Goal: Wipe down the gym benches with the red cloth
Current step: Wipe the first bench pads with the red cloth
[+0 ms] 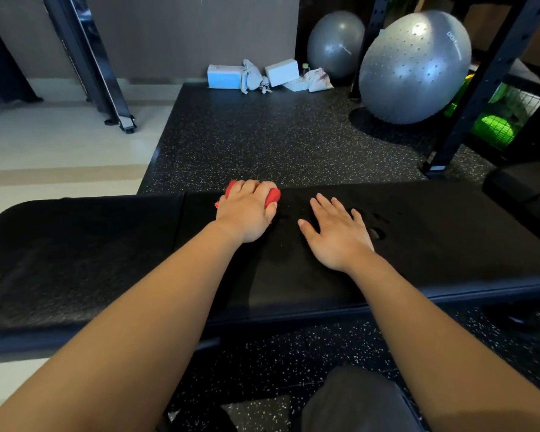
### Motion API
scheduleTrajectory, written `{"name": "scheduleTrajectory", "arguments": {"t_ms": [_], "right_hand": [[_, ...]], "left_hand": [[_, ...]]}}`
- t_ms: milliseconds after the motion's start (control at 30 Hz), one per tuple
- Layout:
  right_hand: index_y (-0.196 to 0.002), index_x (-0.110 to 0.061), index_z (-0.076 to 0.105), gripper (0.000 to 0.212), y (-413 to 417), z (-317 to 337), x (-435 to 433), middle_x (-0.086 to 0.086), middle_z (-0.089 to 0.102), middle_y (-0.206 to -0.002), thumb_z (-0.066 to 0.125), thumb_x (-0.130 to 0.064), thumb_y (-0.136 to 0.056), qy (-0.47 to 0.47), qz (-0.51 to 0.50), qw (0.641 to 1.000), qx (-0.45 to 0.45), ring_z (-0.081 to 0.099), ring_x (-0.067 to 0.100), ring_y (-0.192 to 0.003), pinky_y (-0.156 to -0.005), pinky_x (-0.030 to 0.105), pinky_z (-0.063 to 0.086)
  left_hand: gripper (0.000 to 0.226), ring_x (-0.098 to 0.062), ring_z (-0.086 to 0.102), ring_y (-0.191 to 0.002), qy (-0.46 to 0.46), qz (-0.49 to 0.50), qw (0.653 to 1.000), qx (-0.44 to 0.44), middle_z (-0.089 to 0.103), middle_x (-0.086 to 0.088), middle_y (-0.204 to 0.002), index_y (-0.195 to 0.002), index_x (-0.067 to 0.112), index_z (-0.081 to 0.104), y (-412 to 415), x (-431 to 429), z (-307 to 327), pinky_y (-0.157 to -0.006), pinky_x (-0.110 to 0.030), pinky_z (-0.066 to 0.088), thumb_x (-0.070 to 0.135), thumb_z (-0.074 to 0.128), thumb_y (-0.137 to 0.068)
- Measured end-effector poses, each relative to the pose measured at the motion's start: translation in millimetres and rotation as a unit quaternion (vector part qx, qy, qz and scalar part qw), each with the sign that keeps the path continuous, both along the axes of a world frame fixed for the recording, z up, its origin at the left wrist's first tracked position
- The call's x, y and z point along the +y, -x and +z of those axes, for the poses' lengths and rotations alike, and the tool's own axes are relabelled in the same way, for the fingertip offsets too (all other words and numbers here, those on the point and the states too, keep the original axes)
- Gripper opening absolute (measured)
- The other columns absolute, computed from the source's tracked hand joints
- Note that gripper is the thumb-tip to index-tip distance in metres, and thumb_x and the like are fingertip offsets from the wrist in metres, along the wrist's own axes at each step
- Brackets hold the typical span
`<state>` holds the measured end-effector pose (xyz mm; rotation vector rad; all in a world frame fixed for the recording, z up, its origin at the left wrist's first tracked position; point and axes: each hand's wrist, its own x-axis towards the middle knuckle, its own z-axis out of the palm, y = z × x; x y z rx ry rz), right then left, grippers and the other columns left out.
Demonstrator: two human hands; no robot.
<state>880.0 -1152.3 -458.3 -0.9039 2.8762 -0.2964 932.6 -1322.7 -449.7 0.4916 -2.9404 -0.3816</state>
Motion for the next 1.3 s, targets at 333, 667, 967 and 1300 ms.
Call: {"name": "scheduleTrajectory", "arguments": {"t_ms": [333, 667, 967, 1300], "right_hand": [[-0.152, -0.029, 0.012, 0.062, 4.8, 5.4, 23.4, -0.007, 0.000, -0.160, 0.024, -0.056, -0.097, -0.020, 0.007, 1.000, -0.009, -0.004, 0.015, -0.147, -0.117, 0.044, 0.000], [-0.150, -0.039, 0.015, 0.059, 8.0, 1.2, 22.8, -0.013, 0.001, -0.159, 0.026, -0.058, -0.095, 0.006, -0.012, 1.000, -0.004, -0.005, 0.011, -0.146, -0.117, 0.044, -0.003], [-0.150, -0.038, 0.015, 0.058, 5.1, 2.3, 24.5, -0.012, 0.003, -0.160, 0.026, -0.057, -0.096, 0.015, -0.009, 1.000, -0.011, -0.004, 0.012, -0.147, -0.117, 0.043, -0.003], [-0.151, -0.034, 0.016, 0.057, 3.0, -0.9, 26.6, -0.009, 0.003, -0.160, 0.023, -0.054, -0.098, 0.017, 0.001, 1.000, -0.004, -0.003, 0.014, -0.147, -0.117, 0.042, -0.003]], "left_hand": [[0.044, -0.021, 0.026, -0.133, 0.024, -0.015, 0.999, 0.025, 0.036, 0.003, -0.141, -0.139, 0.034, 0.032, -29.7, 10.6, -8.8, -0.105, -0.046, 0.029, 0.045, 0.036, -0.097], [0.042, -0.024, 0.025, -0.134, 0.013, -0.003, 1.000, 0.009, 0.035, 0.002, -0.142, -0.139, 0.036, 0.031, 27.1, 5.7, -5.0, -0.107, -0.048, 0.026, 0.044, 0.032, -0.099], [0.042, -0.023, 0.023, -0.135, 0.009, -0.008, 1.000, 0.000, 0.033, 0.001, -0.144, -0.141, 0.033, 0.029, 18.3, 11.3, -0.7, -0.107, -0.047, 0.026, 0.040, 0.033, -0.099], [0.045, -0.020, 0.023, -0.135, 0.035, -0.030, 0.999, 0.022, 0.033, 0.004, -0.144, -0.142, 0.034, 0.029, -20.1, 22.9, -8.8, -0.106, -0.047, 0.029, 0.043, 0.034, -0.098]]}}
